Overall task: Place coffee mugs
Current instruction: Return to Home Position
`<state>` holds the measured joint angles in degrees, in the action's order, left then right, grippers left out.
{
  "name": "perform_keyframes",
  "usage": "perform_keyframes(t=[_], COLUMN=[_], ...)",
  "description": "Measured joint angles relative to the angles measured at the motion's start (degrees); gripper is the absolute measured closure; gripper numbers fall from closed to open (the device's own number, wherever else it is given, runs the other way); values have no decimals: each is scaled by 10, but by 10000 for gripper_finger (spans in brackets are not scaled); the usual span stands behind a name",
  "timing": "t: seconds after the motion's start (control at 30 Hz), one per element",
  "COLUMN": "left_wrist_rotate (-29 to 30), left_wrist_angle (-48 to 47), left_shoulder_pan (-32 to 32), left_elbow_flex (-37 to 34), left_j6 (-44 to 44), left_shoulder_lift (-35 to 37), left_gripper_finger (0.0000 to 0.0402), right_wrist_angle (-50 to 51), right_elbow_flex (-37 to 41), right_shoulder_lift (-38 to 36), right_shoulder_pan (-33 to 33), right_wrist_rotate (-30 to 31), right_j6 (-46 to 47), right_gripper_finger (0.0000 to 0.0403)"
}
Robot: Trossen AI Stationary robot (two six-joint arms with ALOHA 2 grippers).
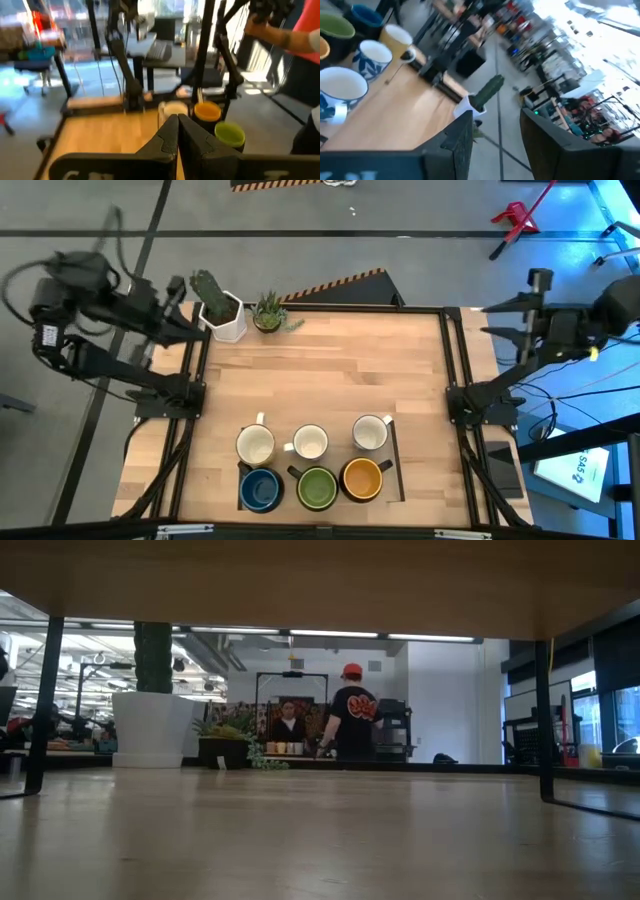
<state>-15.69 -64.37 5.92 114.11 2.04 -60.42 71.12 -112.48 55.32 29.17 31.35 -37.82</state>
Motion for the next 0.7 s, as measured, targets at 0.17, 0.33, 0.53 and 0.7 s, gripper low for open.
perform_keyframes(t=[0.17, 0.33, 0.53, 0.7], left_wrist_rotate=[-5, -21, -21, -5], left_wrist_angle=[109, 253, 368, 478], left_shoulder_pan=[0, 0, -7, -19], left_elbow_flex=[-186, -367, -561, -720], left_j6=[-18, -39, -116, -159], left_shoulder_lift=[69, 146, 277, 406], left_gripper_finger=[401, 401, 401, 401], right_wrist_angle=[-129, -271, -407, -519], right_elbow_flex=[221, 450, 664, 815], right_shoulder_lift=[-177, -327, -460, -538], right_shoulder_pan=[1, 1, 1, 1], right_wrist_rotate=[7, 17, 6, 21], right_j6=[12, 12, 37, 49], right_gripper_finger=[255, 255, 255, 255])
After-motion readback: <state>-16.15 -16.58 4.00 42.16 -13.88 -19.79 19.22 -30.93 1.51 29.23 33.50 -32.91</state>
